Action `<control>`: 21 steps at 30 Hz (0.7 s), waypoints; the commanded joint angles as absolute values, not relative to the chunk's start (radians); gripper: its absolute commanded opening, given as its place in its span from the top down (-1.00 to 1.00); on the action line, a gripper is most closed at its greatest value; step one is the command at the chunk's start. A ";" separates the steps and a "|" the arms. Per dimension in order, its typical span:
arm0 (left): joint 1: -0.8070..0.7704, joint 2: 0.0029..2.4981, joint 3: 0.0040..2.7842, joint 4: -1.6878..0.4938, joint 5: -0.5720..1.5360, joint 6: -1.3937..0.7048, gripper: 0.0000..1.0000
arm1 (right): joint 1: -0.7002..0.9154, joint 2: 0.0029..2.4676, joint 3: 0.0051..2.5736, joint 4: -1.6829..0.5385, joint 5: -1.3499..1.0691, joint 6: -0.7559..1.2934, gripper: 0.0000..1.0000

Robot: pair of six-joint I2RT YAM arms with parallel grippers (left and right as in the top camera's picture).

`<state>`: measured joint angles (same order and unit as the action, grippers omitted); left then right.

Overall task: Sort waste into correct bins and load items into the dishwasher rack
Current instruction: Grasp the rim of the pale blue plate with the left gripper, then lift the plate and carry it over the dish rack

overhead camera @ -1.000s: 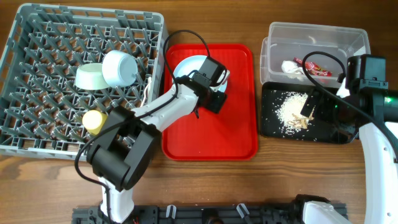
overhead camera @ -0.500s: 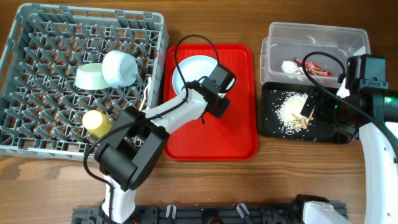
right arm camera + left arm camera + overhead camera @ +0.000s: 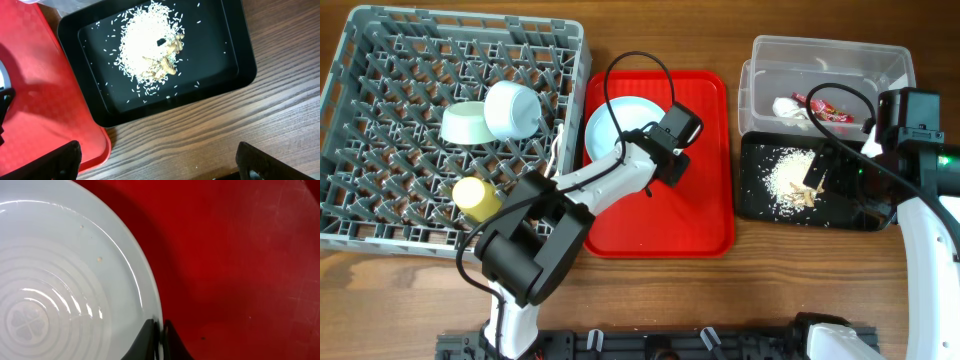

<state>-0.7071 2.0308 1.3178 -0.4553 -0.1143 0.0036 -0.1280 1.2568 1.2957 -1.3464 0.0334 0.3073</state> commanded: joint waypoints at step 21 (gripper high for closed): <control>-0.700 1.582 1.362 -0.551 -0.054 -0.008 0.92 | -0.133 1.253 1.295 -1.348 0.025 0.287 -0.99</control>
<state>-0.7460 1.6806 1.3388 -0.5491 -0.1040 -0.0017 -0.1280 1.2568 1.2957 -1.3464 0.0334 0.3073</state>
